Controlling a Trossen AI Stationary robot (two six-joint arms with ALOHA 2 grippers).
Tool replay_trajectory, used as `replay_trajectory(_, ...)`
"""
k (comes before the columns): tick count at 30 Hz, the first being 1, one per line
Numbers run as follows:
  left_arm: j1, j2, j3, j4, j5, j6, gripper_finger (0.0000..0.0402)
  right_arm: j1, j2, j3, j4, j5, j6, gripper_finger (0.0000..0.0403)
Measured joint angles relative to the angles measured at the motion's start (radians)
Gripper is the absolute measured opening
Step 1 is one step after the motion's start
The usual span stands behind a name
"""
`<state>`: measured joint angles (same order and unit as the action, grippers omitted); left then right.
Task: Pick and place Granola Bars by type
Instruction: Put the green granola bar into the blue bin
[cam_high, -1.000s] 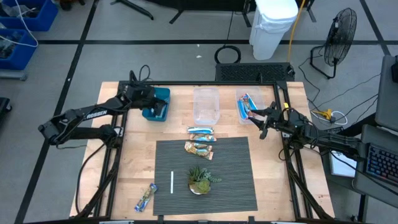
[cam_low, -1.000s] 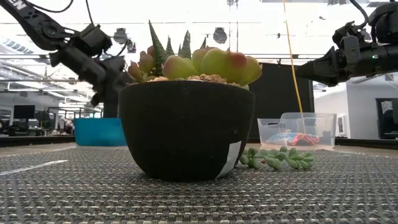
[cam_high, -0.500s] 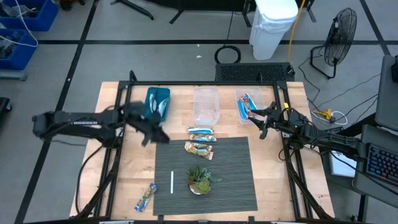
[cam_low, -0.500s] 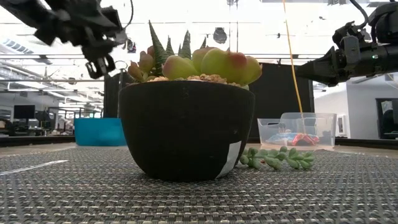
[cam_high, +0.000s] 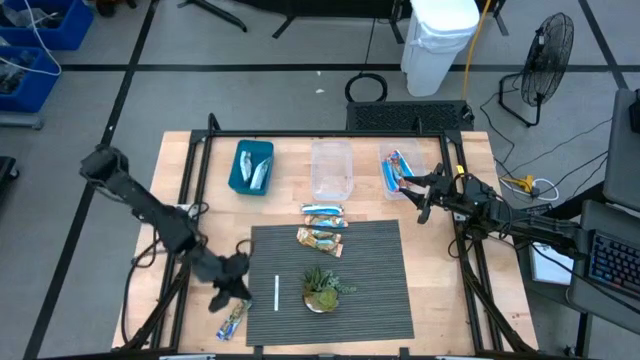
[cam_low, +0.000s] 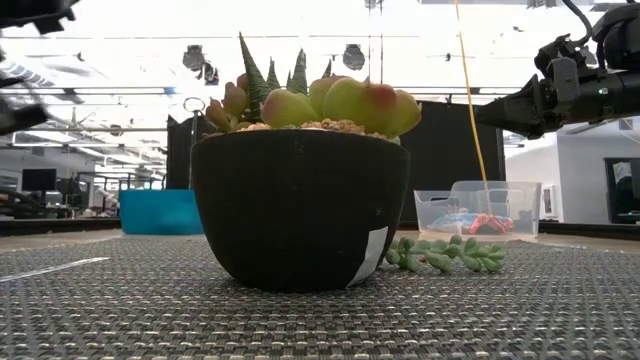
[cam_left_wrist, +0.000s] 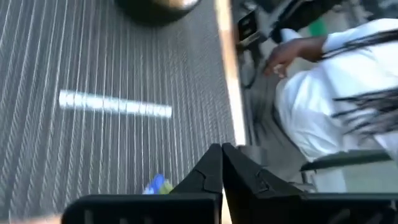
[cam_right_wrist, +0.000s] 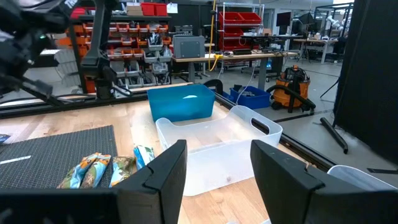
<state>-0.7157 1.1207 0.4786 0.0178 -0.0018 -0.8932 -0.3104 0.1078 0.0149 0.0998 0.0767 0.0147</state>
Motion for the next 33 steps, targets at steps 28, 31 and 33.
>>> replay_trajectory(28, -0.196, 0.363, 0.199, -0.14, -0.069, -0.464, 0.0001, 0.0, 0.0, 0.0, 0.0, 0.0, 0.0, 0.0169)
replay_trajectory(31, -0.196, 0.389, 0.211, -0.157, -0.057, -0.508, 0.0001, 0.0, 0.0, 0.0, 0.0, 0.0, 0.0, 0.0169)
replay_trajectory(33, -0.196, 0.406, 0.212, -0.159, -0.046, -0.535, 0.0001, 0.0, 0.0, 0.0, 0.0, 0.0, 0.0, 0.0169)
